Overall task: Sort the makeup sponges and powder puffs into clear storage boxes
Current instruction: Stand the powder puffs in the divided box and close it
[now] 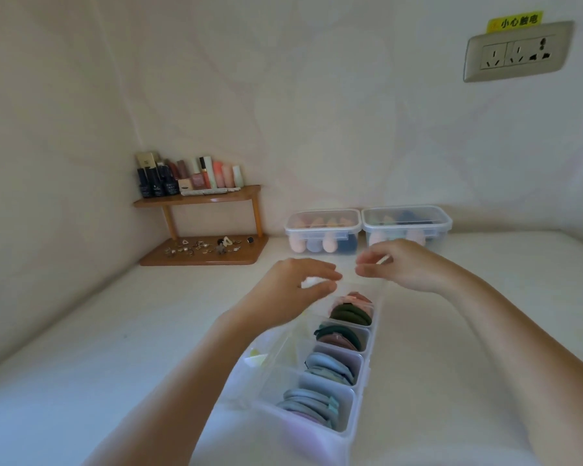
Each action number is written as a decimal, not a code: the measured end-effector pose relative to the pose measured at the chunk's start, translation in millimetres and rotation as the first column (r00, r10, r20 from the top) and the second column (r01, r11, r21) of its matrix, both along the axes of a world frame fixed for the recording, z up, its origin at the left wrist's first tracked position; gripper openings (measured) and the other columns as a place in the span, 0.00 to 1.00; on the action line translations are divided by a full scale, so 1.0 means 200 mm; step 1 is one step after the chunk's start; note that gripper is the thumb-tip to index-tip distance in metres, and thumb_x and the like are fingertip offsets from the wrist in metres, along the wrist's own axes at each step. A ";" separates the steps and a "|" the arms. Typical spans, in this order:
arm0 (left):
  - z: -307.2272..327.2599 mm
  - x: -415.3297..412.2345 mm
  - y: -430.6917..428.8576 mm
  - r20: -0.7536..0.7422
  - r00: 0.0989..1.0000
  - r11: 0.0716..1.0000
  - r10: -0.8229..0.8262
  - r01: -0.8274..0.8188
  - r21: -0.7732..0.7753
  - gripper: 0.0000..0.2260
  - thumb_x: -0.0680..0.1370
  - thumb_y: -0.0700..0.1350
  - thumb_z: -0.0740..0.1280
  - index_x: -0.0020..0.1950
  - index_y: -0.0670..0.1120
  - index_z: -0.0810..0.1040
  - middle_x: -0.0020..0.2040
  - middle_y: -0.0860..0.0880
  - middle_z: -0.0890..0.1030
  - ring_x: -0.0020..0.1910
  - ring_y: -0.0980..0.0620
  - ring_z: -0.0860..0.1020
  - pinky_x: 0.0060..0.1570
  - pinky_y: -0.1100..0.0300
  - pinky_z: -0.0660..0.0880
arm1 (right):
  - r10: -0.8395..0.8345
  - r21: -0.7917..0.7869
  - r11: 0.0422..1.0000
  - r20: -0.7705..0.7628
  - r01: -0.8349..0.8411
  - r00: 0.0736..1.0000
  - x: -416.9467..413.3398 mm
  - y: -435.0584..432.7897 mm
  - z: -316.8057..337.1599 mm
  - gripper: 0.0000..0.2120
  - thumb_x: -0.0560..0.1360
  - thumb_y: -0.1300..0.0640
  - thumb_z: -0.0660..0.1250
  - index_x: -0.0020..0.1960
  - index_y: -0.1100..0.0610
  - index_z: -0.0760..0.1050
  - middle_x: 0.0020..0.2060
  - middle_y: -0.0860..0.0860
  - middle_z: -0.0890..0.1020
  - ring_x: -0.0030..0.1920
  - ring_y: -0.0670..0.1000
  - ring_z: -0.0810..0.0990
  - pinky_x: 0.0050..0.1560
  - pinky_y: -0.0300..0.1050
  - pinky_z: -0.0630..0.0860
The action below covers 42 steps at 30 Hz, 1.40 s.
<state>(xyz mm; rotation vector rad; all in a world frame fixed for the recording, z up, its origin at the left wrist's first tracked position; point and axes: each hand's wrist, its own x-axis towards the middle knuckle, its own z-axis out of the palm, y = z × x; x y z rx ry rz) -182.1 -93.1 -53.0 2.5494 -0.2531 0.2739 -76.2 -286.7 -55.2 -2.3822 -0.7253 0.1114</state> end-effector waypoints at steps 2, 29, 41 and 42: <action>0.04 -0.03 0.09 0.004 0.991 0.989 0.137 -0.137 -0.056 0.10 0.77 0.51 0.65 0.57 0.55 0.80 0.58 0.59 0.79 0.56 0.60 0.76 0.57 0.64 0.70 | -0.003 -0.004 1.000 -0.048 0.003 0.999 0.02 0.01 -0.04 0.11 0.74 0.46 0.69 0.50 0.51 0.83 0.44 0.46 0.84 0.46 0.50 0.82 0.55 0.50 0.79; 0.13 -0.17 0.28 0.095 0.922 0.702 0.375 -0.215 -0.679 0.25 0.71 0.55 0.71 0.65 0.47 0.75 0.53 0.50 0.82 0.53 0.54 0.80 0.57 0.58 0.73 | -0.463 0.167 0.882 0.136 0.440 0.876 0.08 0.02 -0.12 0.13 0.77 0.57 0.65 0.36 0.62 0.77 0.31 0.54 0.77 0.32 0.51 0.74 0.27 0.39 0.63; 0.06 -0.17 0.11 0.124 0.980 0.984 0.157 -0.145 -0.107 0.29 0.71 0.63 0.59 0.71 0.55 0.67 0.70 0.59 0.67 0.67 0.59 0.67 0.61 0.66 0.65 | -0.318 0.232 0.904 -0.197 0.359 0.928 0.11 -0.04 -0.05 0.12 0.76 0.64 0.58 0.42 0.62 0.80 0.37 0.59 0.85 0.36 0.57 0.85 0.48 0.51 0.82; 0.05 -0.16 0.12 0.115 0.981 0.984 0.156 -0.145 -0.101 0.29 0.72 0.63 0.57 0.72 0.55 0.66 0.73 0.58 0.63 0.71 0.58 0.62 0.66 0.62 0.61 | -0.318 0.247 0.900 -0.191 0.359 0.929 0.11 -0.04 -0.05 0.14 0.75 0.66 0.56 0.41 0.61 0.80 0.37 0.58 0.84 0.35 0.56 0.84 0.45 0.49 0.82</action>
